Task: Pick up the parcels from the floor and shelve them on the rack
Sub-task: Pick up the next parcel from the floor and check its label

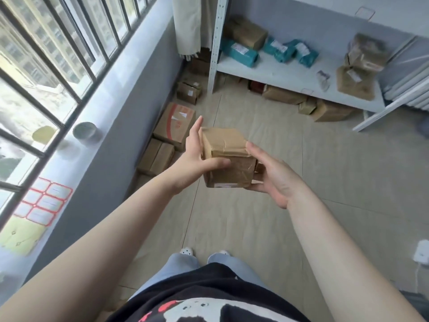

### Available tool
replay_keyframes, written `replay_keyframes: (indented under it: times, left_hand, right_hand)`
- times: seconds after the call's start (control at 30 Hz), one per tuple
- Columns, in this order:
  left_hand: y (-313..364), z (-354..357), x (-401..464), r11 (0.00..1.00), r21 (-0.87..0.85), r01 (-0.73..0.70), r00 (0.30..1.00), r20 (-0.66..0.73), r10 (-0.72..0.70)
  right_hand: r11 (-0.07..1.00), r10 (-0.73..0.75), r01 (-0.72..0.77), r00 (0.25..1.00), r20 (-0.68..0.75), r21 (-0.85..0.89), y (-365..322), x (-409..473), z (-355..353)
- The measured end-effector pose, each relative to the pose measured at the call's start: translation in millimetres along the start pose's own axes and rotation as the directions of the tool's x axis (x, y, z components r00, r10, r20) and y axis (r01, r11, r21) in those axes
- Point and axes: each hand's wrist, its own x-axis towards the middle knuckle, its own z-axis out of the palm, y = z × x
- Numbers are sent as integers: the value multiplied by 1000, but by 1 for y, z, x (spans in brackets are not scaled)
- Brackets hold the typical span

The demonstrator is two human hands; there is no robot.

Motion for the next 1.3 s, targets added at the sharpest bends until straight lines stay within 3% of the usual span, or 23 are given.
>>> replay_keyframes:
  times: [0.2, 0.37, 0.5, 0.63, 0.8, 0.9, 1.0, 1.13, 1.3]
  left_hand:
    - [22, -6, -2, 968, -147, 202, 978, 88, -191]
    - [31, -17, -11, 971, -119, 208, 966, 181, -185]
    - [38, -21, -16, 976, -102, 193, 976, 121, -181]
    - [48, -26, -17, 948, -83, 308, 949, 94, -301]
    - [54, -30, -23, 894, -75, 442, 887, 184, -423]
    - [49, -29, -24, 901, -60, 431, 883, 237, -406]
    - [41, -26, -26, 945, -65, 321, 918, 266, -294]
    - [38, -23, -29, 980, -64, 188, 977, 110, -180]
    - [37, -26, -28, 980, -81, 183, 983, 9, -183]
  right_hand:
    - [985, -170, 170, 985, 13, 7, -3, -8, 9]
    - [987, -153, 154, 988, -27, 36, -16, -11, 18]
    - [986, -149, 150, 989, 19, -74, -25, -15, 22]
    - [950, -228, 244, 969, 101, -196, -29, -16, 24]
    - [917, -373, 383, 922, 100, -110, -25, -9, 21]
    - [912, -390, 393, 919, 48, -116, -24, -8, 21]
    - [938, -343, 340, 938, -47, -65, -25, -7, 19]
    - [964, -259, 264, 960, -103, 37, -26, -9, 16]
    - [968, -243, 247, 965, -97, 40, -22, -10, 13]
